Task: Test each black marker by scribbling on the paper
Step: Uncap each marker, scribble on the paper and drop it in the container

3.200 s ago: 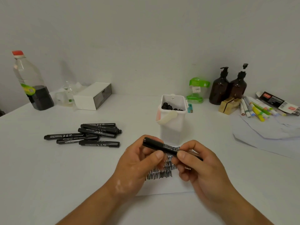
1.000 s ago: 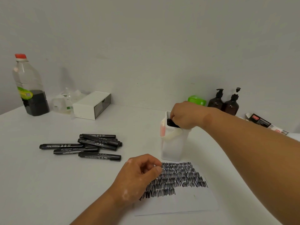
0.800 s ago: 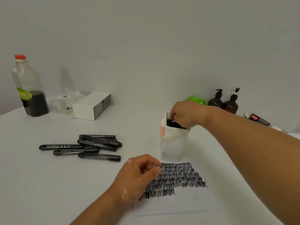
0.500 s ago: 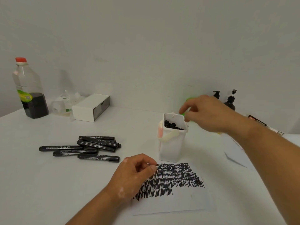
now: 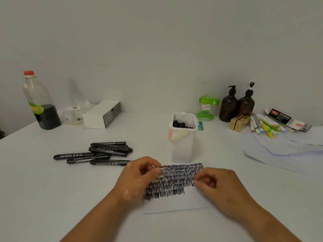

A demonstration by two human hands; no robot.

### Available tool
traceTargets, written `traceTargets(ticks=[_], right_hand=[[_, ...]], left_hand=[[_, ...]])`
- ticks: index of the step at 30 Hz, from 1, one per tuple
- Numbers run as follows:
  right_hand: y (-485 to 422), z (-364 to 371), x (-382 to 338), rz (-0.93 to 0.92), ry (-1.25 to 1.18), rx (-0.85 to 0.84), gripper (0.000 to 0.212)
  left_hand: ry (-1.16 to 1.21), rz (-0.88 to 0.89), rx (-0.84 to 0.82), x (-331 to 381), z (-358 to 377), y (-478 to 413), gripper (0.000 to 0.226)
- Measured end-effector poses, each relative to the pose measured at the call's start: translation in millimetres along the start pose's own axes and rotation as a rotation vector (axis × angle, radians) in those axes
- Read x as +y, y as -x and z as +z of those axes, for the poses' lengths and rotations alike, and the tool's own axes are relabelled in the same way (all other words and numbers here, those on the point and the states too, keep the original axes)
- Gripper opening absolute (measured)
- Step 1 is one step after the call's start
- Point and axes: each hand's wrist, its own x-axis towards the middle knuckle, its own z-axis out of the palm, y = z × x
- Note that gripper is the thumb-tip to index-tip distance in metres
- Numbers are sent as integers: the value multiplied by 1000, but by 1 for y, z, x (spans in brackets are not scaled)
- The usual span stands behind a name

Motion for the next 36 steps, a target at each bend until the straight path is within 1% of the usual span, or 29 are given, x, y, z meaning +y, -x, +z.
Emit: traceTargets(ticks=[3,5,7,9,11,14,16,18,20,22,24,27,28,30,32,34,36], right_hand=[[3,0,6,-14,13,38,22],[3,1,6,-26,-3,30,25],[2,2,6,-37,-20,30,27],[2,2,6,-43,-41,30,24],[1,1,7,-41,-61,30,20],[0,2,7,-35,-78,27,20],[1,2,7,-30,-91,14,19],[1,2,7,-27,-101,0,17],[1,1,7,-26,-112,-5,17],[1,1,8,-20,-113,-4,17],[2,1,8,-12,-112,-8,17],[2,2,8,-4,-116,-14,16],[2,2,7,-4,-114,-19,16],[2,1,7,-1,-110,-21,15],[2,1,5,6,-108,-15,13],[3,1,3,1,-109,-13,11],[4,1,1,-14,-112,-12,11]], left_hand=[[-121,22,45,-1,-2,1,6],[-282,56,133,-3,-2,0,15],[-515,103,221,-2,-7,-2,21],[-725,140,257,-4,-19,-6,26],[-903,126,273,-7,-35,-9,32],[-1126,26,211,-17,-54,-10,41],[-1207,-18,137,-23,-62,-9,45],[-1244,-38,98,-26,-68,-9,46],[-1258,-22,90,-27,-69,-8,45],[-1262,12,77,-28,-69,-6,40],[-1237,50,56,-26,-68,-5,34],[-1226,89,13,-16,-60,-4,32],[-1184,115,17,-11,-56,-5,31],[-982,187,73,4,-47,-5,29],[-777,199,124,23,-37,-7,26],[-577,152,109,40,-26,-9,24],[-349,106,47,54,-16,-11,26]])
